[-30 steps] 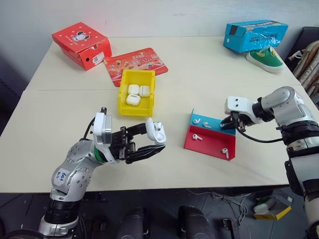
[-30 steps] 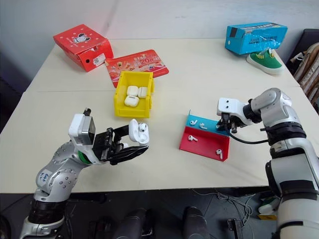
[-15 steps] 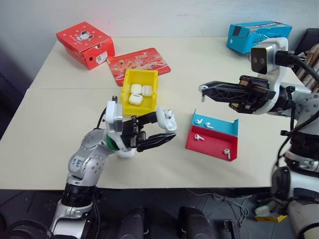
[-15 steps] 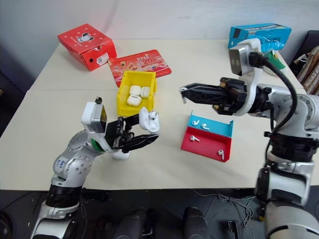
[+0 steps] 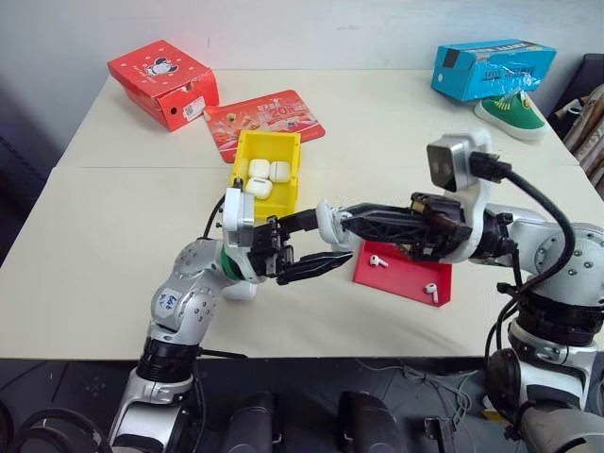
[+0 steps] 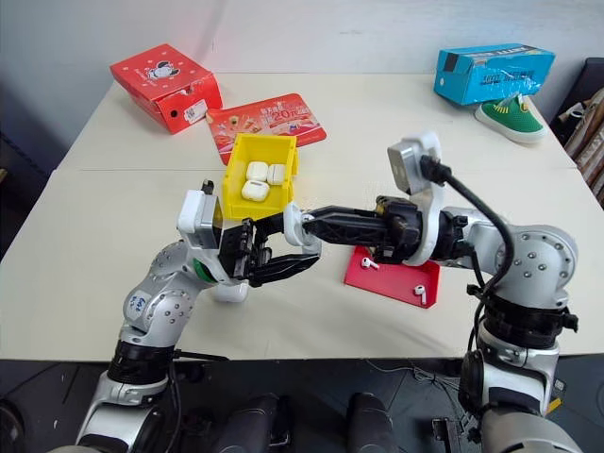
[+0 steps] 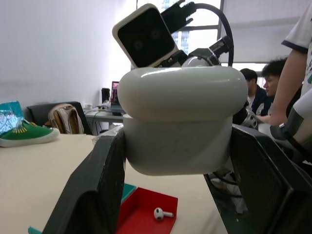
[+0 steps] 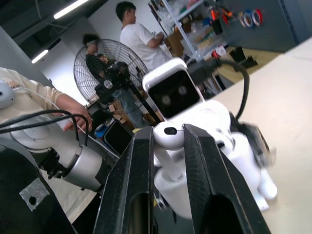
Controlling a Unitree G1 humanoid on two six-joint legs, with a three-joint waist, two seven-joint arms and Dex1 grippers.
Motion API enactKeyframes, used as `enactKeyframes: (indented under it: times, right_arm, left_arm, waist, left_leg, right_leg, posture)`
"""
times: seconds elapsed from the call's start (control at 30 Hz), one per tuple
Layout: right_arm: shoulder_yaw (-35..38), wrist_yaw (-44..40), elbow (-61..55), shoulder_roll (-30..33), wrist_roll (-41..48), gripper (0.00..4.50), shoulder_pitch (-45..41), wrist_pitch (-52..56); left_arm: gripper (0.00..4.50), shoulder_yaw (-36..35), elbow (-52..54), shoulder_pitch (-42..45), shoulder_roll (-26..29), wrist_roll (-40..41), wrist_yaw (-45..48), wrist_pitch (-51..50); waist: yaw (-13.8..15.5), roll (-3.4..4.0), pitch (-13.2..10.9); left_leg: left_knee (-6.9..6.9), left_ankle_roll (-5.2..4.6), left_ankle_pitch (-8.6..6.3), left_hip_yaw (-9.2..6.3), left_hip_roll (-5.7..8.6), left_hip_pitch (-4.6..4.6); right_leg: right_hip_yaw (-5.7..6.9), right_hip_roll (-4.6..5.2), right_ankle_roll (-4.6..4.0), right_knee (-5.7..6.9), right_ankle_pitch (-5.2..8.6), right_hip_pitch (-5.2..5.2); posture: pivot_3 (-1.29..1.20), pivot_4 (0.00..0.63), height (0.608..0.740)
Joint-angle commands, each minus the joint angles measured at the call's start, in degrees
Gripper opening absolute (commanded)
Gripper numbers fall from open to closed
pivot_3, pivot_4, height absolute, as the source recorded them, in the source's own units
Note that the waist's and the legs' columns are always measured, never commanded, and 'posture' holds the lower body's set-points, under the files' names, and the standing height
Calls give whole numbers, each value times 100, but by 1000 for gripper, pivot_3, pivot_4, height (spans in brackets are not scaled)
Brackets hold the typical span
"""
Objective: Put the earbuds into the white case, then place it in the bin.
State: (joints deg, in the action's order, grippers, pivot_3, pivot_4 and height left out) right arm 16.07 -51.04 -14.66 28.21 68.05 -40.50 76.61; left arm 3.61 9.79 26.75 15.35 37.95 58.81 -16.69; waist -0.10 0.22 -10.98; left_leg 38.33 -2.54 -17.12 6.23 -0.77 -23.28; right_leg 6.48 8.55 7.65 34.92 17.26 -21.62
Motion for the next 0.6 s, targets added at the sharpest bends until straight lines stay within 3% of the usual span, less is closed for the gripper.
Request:
enactKeyframes:
  times: [0.03, 0.3, 0.5, 0.6]
  right_arm:
    - [-156, -79, -244, 147, 42, 466, 141, -284]
    - [-567, -195, -376, 440, -316, 466, 530, -997]
    - [-466, -73, -515, 586, -128, 2426, 688, -1277]
    - [-172, -201, -502, 1038, 502, 3443, 784, -894]
  left_arm:
    - [2775, -5, 147, 93, -92, 60, -49, 53]
    - [2775, -91, 269, 104, -217, 192, -219, -70]
    - [2775, -146, 283, 100, -159, 198, -133, -101]
    - [2775, -215, 270, 99, -77, 201, -91, -136]
  waist:
    - [1, 0, 0]
    - [6, -1, 0]
    - [7, -2, 0]
    - [31, -3, -1]
  left_leg:
    - [0, 0, 0, 0, 0, 0]
    - [0, -2, 0, 0, 0, 0]
    - [0, -1, 0, -1, -1, 0]
    - [0, -1, 0, -1, -1, 0]
  right_leg:
    - [0, 0, 0, -1, 0, 0]
    - [0, 1, 1, -3, 0, 1]
    - [0, 1, 1, -4, 0, 1]
    - [1, 1, 1, -5, 0, 1]
  posture:
    - [0, 150, 740]
    - [0, 150, 740]
    - [0, 150, 740]
    - [0, 150, 740]
